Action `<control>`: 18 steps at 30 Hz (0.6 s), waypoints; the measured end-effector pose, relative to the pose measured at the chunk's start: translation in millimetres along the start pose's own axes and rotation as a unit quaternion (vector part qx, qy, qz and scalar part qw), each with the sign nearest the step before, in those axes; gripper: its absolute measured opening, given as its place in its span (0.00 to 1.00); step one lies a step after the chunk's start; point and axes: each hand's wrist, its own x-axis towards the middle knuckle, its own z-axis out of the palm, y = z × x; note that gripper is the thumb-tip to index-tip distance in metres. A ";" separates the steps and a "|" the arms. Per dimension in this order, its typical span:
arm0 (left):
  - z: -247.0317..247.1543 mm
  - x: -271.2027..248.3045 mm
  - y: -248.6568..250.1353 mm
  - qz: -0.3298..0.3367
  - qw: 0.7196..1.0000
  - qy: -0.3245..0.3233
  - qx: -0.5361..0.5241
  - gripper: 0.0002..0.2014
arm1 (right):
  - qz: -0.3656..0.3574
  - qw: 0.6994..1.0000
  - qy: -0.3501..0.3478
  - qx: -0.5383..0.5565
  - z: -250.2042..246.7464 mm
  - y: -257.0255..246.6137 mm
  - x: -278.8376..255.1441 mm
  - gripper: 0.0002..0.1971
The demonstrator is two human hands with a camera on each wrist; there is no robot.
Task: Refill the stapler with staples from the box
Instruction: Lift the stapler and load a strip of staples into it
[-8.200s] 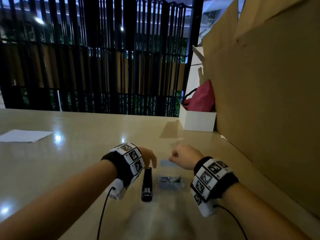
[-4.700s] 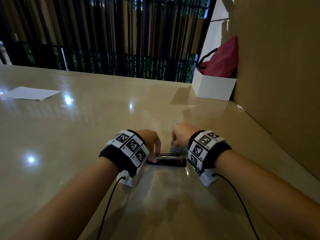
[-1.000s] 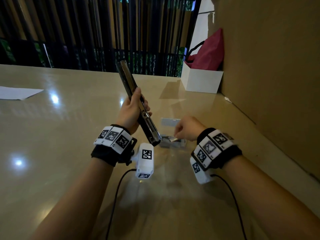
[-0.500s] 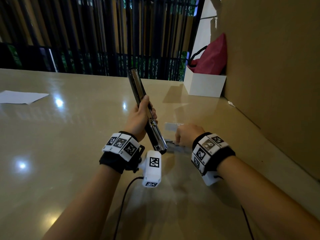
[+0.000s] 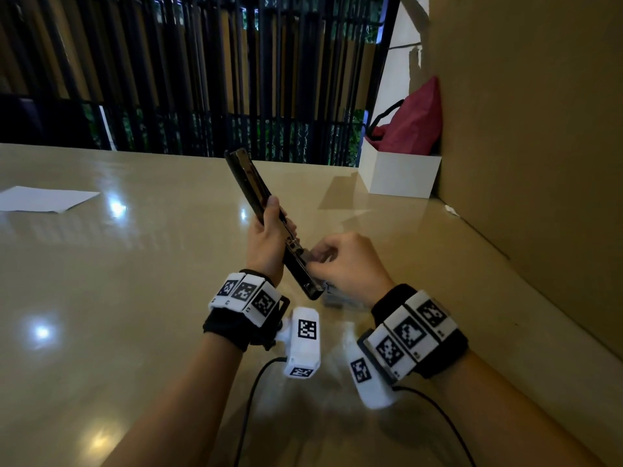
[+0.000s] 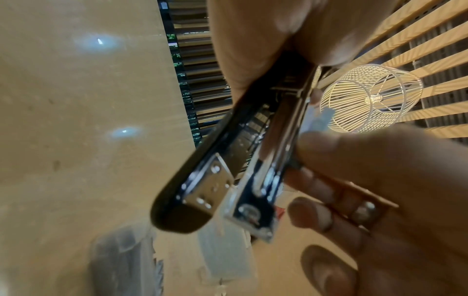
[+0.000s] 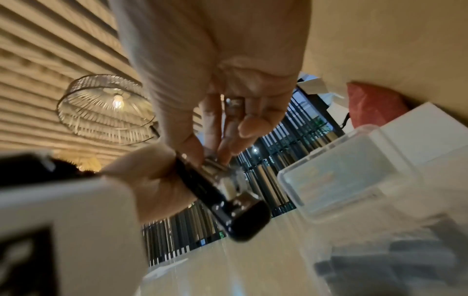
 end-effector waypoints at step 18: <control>-7.1 8.7 -0.2 0.009 0.997 0.071 -0.021 0.16 | -0.029 0.998 0.048 -0.010 18.3 -1.7 0.5 0.08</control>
